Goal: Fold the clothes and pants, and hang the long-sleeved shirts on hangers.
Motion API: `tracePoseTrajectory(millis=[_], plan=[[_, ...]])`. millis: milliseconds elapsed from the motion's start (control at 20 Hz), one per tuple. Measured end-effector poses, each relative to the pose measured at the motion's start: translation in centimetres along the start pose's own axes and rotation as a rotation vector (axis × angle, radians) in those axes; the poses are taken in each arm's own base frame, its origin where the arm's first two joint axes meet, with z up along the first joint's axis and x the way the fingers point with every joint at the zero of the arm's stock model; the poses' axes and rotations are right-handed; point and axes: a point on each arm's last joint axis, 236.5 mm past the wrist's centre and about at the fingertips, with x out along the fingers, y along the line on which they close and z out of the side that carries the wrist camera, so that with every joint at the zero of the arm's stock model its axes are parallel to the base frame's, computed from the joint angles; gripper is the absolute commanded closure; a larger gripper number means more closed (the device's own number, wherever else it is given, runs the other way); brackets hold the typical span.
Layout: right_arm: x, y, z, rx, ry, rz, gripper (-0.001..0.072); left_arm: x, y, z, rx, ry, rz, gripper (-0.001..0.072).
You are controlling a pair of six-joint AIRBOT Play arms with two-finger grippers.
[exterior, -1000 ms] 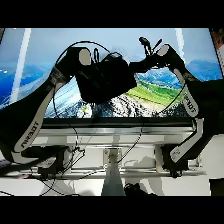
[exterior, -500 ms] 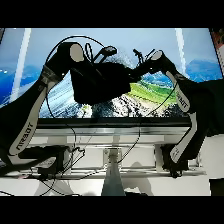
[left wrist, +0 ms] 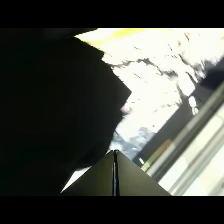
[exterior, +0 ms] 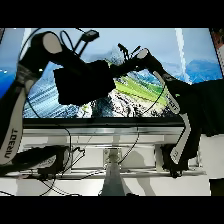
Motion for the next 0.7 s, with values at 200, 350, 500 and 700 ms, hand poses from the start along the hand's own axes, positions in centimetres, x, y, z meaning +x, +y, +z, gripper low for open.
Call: tracePoseTrajectory(millis=[200,350,500,700], plan=[[-4.7,1.8,2.1,-0.076,-0.044,0.003,0.0696,-5.6,1.8,0.4,-0.033,-0.118,0.076,0.0699],[-9.5,1.9,3.2,-0.105,-0.088,-0.033,0.0696,-9.1,2.5,0.3,-0.049,-0.189,0.128,0.0699],[-15.7,1.0,4.2,-0.096,-0.160,-0.119,0.0697,-11.7,2.9,0.0,-0.058,-0.242,0.168,0.0699],[-26.6,-1.7,4.2,-0.017,-0.289,-0.327,0.0696,-14.3,4.1,-0.7,-0.074,-0.280,0.242,0.0699]])
